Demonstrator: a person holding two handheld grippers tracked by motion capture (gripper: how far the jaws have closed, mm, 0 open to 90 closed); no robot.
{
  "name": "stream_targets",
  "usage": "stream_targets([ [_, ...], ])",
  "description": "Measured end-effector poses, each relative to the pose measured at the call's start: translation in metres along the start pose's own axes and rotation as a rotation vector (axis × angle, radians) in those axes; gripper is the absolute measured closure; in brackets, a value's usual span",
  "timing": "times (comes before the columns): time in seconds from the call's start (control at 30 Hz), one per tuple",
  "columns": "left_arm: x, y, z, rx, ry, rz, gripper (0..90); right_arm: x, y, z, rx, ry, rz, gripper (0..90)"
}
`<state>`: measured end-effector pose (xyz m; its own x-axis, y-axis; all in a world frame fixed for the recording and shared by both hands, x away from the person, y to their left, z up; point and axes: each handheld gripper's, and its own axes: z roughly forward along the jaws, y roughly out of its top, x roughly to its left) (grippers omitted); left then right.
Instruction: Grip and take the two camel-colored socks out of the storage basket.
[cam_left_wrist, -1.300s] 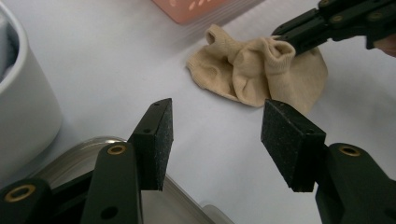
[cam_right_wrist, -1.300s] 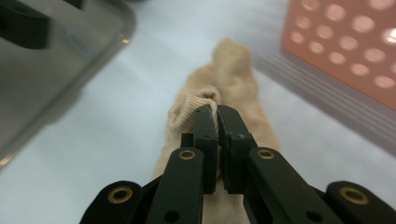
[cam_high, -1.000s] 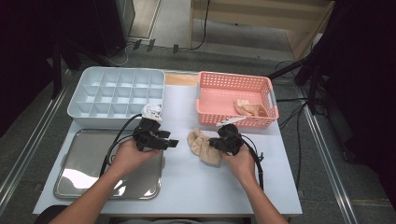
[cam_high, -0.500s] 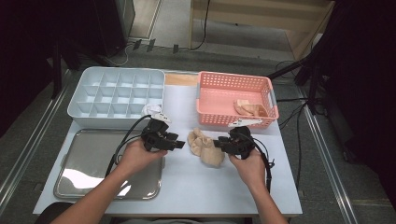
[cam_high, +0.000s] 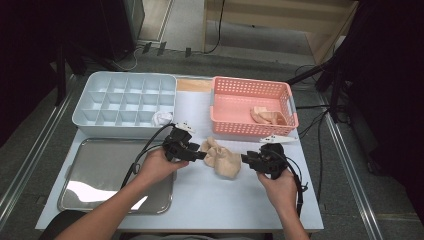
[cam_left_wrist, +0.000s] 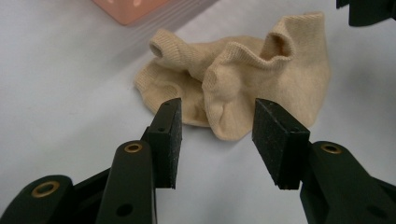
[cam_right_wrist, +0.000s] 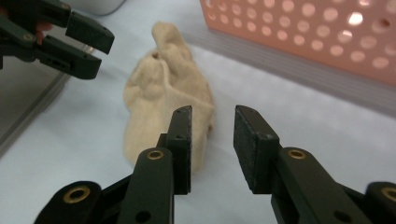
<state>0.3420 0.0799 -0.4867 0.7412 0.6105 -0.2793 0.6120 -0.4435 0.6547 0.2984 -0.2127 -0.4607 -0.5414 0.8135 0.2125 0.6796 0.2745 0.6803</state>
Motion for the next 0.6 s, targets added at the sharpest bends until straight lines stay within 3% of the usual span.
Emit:
stream_targets([
  [0.2, -0.001, 0.002, 0.015, 0.014, 0.002, 0.015, 54.7, -0.001, -0.014, 0.015, 0.046, 0.014, 0.026, 67.0],
  [0.33, -0.002, 0.002, 0.021, 0.011, -0.008, 0.009, 55.2, 0.001, -0.016, 0.023, 0.060, 0.014, 0.013, 67.1],
  [0.6, -0.003, -0.001, 0.035, 0.036, 0.007, 0.043, 61.1, 0.002, -0.017, 0.041, 0.086, 0.010, 0.006, 69.4],
])
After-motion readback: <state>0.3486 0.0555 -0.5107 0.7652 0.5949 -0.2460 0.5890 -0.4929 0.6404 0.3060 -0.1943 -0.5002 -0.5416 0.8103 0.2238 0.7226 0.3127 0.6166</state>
